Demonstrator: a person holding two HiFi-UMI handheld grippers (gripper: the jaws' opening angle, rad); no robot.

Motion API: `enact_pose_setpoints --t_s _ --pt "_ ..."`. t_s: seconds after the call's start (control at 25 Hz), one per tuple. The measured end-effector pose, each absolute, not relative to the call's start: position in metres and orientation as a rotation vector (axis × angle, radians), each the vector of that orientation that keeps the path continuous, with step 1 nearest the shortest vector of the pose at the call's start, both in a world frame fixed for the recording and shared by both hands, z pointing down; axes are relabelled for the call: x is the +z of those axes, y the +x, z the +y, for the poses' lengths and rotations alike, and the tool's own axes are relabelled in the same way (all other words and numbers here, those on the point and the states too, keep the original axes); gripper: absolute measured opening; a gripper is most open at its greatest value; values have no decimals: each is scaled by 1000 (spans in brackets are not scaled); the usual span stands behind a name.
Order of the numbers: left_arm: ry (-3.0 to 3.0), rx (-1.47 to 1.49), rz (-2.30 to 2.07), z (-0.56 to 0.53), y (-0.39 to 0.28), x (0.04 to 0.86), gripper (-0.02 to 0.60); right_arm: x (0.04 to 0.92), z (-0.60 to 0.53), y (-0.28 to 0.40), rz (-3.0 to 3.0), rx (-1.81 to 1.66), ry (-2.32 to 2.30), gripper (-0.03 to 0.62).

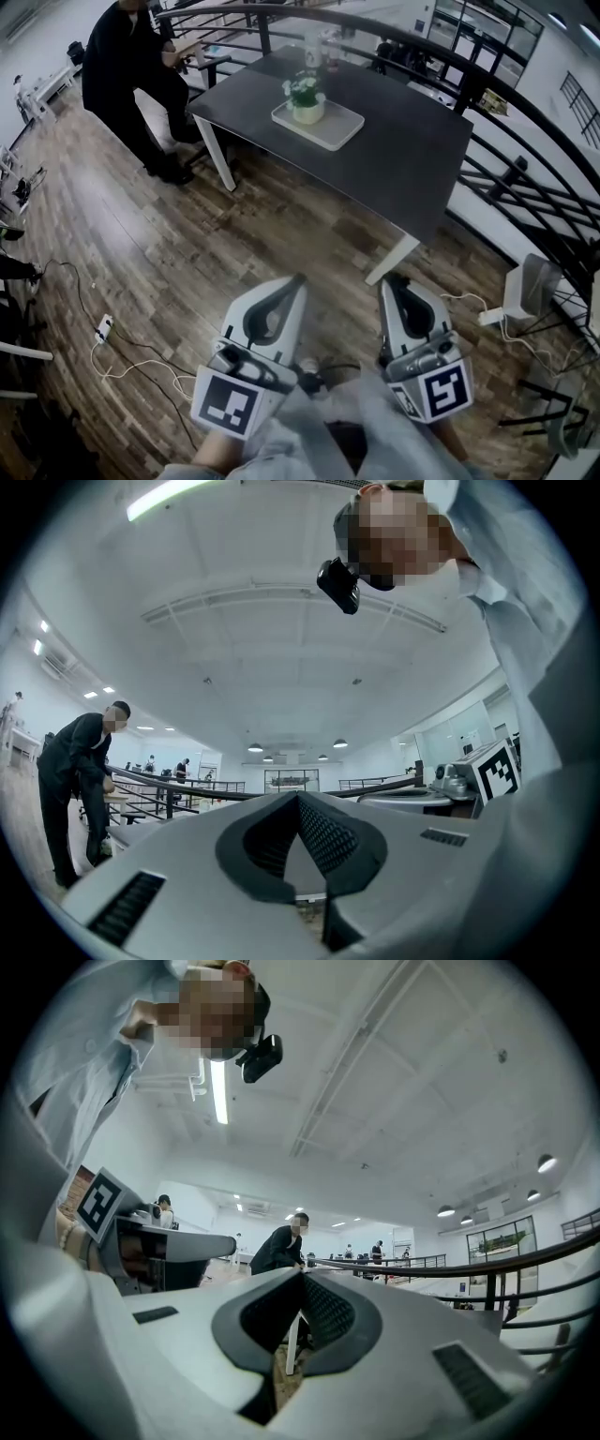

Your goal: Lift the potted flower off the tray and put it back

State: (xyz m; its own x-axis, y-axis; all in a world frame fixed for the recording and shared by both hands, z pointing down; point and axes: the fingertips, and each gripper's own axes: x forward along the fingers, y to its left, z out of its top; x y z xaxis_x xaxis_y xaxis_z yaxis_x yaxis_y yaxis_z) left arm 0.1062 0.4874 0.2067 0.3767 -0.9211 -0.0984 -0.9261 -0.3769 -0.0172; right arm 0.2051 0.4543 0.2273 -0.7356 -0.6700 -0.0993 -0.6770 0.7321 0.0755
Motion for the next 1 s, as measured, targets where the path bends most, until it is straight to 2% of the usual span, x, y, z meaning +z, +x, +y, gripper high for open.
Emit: enact_pose_setpoints --t_s 0.64,1.0 --pt "-2544 113 1758 461 82 214 2 236 422 186 2876 131 -1122 0" --pt "-2468 90 1861 419 51 213 2 237 367 147 2915 123 -985 0"
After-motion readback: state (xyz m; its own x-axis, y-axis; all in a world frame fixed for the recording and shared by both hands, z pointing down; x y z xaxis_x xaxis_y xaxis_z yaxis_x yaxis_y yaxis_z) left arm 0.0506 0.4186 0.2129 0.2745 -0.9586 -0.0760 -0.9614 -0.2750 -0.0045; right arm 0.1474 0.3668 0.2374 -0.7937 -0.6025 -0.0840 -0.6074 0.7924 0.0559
